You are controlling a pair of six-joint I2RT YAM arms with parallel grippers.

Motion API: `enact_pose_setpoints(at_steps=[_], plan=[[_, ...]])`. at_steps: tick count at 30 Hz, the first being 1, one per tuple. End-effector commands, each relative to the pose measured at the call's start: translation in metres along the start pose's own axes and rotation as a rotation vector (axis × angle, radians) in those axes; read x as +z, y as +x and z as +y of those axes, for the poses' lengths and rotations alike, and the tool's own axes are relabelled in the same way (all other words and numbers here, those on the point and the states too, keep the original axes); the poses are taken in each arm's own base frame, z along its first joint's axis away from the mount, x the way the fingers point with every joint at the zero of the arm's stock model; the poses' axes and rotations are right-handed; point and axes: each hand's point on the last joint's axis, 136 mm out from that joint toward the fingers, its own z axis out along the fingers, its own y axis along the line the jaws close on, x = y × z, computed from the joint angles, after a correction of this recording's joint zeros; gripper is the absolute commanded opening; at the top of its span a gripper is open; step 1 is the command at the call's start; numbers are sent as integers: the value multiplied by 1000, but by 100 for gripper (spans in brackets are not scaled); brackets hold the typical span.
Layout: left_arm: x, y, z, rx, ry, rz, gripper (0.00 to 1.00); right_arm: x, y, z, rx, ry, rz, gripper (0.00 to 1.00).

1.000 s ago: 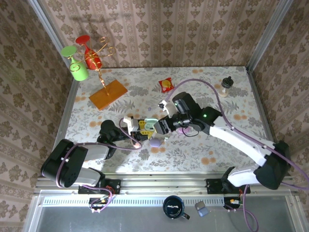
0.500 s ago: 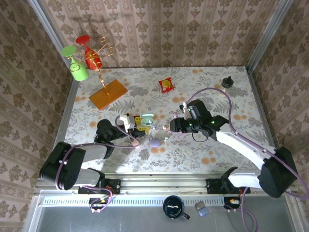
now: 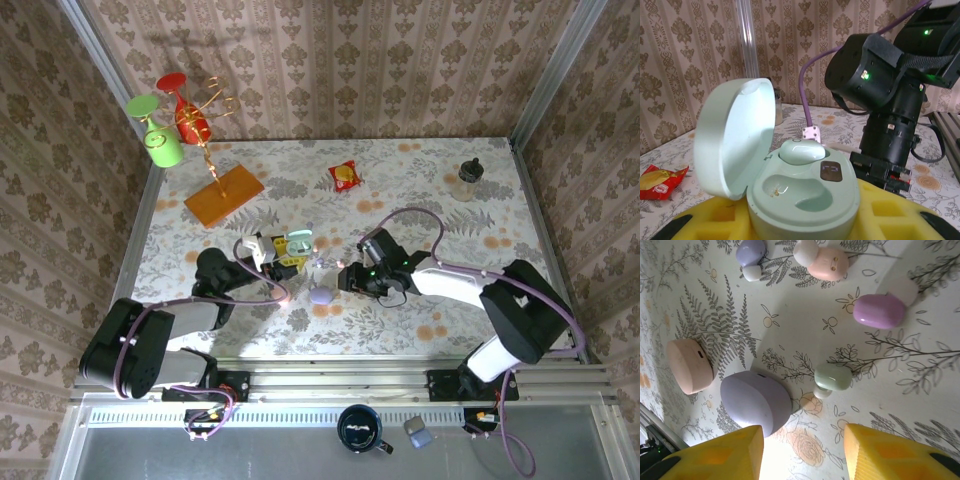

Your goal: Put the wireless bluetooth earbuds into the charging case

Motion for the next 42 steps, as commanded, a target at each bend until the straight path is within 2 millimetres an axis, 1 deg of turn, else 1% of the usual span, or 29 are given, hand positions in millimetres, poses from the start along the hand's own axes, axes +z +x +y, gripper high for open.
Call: enact_pose_setpoints(at_steps=[1,7,15,21,28,30,33,37,40,42], plan=[[-3,-8,0,23,-10,-24,34,9,-5,4,18,-21,-11,47],[-3,-7,0,21,-11,-23,34,17,-13,-5,-7,39,-6,47],[-3,-7,1,20,-12,-22,34,25,-23,-2,-30,50,-4,47],[-6,-7,5,21,-35,-22,34,27,-33,4,-76,65,-5,47],[-12,-7,14,21,-89,-24,35,16,-40,20,-155,42,-12,47],[-14,-6,19,20,-118,-23,35,11,-41,21,-178,58,-17,47],[-19,-5,28,15,-168,-20,35,0,-43,11,-232,175,-51,47],[-29,-3,45,8,-267,-20,34,-17,-43,-7,-377,440,-109,47],[-35,-3,54,1,-311,-20,34,-27,-40,-14,-477,619,-121,47],[-38,-3,58,-3,-329,-22,34,-32,-38,-14,-534,722,-130,47]])
